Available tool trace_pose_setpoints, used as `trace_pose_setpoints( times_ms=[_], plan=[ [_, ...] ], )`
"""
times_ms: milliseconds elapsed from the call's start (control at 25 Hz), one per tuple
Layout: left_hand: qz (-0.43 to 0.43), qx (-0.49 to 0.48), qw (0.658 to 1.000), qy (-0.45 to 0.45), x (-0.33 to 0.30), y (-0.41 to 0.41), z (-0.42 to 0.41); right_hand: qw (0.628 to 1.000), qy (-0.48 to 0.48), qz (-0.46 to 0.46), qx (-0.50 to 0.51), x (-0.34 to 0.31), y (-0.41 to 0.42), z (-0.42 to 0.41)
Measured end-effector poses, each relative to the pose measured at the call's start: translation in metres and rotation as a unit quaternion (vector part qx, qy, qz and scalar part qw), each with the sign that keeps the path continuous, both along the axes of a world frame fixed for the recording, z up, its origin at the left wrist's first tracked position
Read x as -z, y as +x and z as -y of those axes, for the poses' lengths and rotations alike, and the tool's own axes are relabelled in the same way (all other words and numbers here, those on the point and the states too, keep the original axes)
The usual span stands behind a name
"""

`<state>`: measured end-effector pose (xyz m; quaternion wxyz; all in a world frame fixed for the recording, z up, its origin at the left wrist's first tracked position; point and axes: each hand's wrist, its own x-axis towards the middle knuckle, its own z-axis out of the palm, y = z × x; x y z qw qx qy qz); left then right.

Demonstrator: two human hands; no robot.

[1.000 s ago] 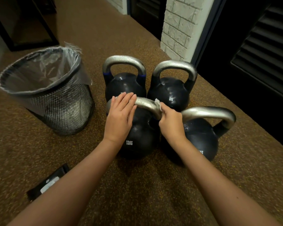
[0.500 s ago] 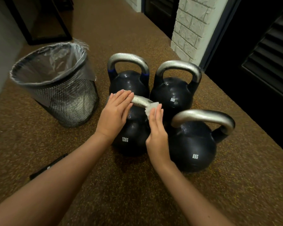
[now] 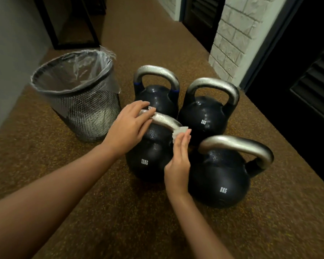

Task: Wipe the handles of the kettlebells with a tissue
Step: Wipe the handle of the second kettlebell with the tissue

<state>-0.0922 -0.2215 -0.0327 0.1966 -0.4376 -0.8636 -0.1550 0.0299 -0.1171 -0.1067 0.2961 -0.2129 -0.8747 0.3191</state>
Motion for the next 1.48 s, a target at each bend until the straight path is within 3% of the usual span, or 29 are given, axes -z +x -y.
trace_pose_setpoints(
  times_ms=[80, 280, 440, 640, 840, 1040, 1120, 1240, 1360, 1480],
  plan=[
    [-0.003, 0.023, 1.0, 0.004, 0.006, -0.001, 0.002, 0.999, 0.042, -0.002, 0.01, 0.006, -0.002, 0.004],
    [0.021, 0.034, 0.997, 0.064, 0.018, 0.001, 0.002, 0.993, -0.071, -0.038, 0.09, 0.011, -0.011, 0.02],
    [0.026, 0.017, 0.995, 0.095, 0.024, 0.002, -0.002, 0.993, -0.025, -0.039, 0.111, 0.007, -0.02, 0.034],
    [0.021, 0.031, 0.997, 0.074, 0.027, -0.004, -0.001, 0.981, -0.089, -0.06, 0.164, 0.007, -0.028, 0.042],
    [0.029, 0.038, 0.996, 0.077, 0.029, -0.005, -0.001, 0.987, 0.004, -0.008, 0.162, 0.011, -0.026, 0.042],
    [0.037, 0.047, 0.995, 0.086, 0.029, -0.006, -0.001, 0.971, -0.112, -0.075, 0.2, 0.004, -0.037, 0.042],
    [0.038, 0.047, 0.994, 0.091, 0.029, -0.008, -0.001, 0.969, -0.097, -0.092, 0.21, -0.006, -0.042, 0.032],
    [0.043, 0.05, 0.993, 0.096, 0.03, -0.007, -0.001, 0.978, -0.074, -0.059, 0.188, -0.022, -0.036, 0.014],
    [0.034, 0.052, 0.993, 0.097, 0.03, -0.006, -0.001, 0.973, -0.133, 0.058, 0.182, -0.047, -0.033, -0.009],
    [0.032, 0.043, 0.994, 0.099, 0.03, -0.007, -0.002, 0.974, -0.109, 0.151, 0.127, -0.069, -0.032, -0.027]
  ],
)
